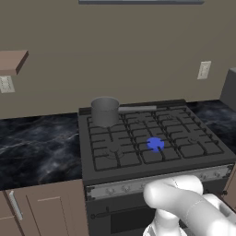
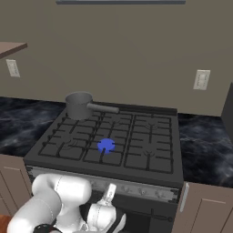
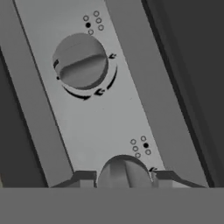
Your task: Turn off the front center burner of the stove.
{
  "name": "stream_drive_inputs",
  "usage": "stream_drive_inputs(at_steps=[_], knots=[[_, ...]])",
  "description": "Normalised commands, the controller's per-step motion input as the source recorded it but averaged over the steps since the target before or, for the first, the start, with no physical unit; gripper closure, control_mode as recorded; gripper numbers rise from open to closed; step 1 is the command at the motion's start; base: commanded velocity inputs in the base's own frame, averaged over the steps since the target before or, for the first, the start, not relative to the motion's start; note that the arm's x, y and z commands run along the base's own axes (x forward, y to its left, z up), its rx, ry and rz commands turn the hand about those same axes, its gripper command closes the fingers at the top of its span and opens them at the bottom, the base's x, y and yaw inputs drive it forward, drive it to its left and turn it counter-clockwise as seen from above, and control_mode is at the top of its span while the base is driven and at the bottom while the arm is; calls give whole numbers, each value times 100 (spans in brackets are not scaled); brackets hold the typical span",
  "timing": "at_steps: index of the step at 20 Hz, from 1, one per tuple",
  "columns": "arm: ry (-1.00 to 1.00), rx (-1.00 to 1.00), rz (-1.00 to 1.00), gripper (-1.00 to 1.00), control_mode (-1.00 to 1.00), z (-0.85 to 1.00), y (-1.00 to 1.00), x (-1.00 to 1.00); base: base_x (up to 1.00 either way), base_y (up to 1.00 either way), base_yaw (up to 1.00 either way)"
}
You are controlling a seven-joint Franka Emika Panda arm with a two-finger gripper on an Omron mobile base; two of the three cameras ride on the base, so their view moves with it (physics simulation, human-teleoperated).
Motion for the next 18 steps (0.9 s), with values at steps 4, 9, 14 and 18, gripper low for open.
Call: stream_drive_inputs(at_steps=[4, 9, 14, 18], knots=[[-4, 50, 7, 100, -100, 24, 21, 22, 0, 0, 0], [0, 50, 7, 100, -100, 31, 14, 25, 0, 0, 0], [0, 53, 5, 100, -100, 29, 2, 22, 0, 0, 0], [0, 54, 3, 100, -100, 27, 1, 18, 0, 0, 0]])
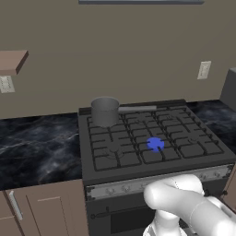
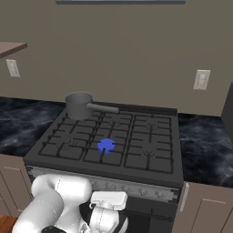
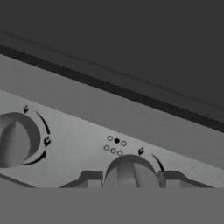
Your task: Turn off the front center burner of the stove.
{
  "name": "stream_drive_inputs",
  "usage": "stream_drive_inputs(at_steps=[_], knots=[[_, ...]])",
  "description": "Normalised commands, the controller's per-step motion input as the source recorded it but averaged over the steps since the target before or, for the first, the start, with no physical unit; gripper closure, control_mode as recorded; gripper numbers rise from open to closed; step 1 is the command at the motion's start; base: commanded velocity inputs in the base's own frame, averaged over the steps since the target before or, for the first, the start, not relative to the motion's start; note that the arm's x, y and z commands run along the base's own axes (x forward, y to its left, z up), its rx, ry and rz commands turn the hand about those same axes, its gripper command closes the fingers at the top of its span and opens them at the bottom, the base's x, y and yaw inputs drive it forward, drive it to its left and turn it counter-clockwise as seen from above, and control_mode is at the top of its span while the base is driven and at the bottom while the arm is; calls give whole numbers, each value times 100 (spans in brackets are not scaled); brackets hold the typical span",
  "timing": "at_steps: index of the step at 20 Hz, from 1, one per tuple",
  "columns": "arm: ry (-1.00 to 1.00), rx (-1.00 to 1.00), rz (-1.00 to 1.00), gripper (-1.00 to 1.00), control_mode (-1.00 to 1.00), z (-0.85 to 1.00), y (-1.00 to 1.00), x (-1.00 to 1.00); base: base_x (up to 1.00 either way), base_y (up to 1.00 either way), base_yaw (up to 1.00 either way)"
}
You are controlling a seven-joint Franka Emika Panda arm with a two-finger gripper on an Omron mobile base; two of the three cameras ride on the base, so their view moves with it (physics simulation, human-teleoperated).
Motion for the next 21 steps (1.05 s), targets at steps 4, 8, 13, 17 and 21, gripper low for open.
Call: stream_drive_inputs(at_steps=[4, 8, 13, 17, 21], knots=[[0, 55, 1, 100, -100, 27, 1, 11, 0, 0, 0], [0, 55, 0, 100, -100, 29, 0, 16, 0, 0, 0], [0, 55, 1, 100, -100, 29, 1, 19, 0, 0, 0], [4, 54, 0, 100, -100, 21, 0, 23, 0, 0, 0], [4, 41, 0, 100, -100, 2, 0, 22, 0, 0, 0]])
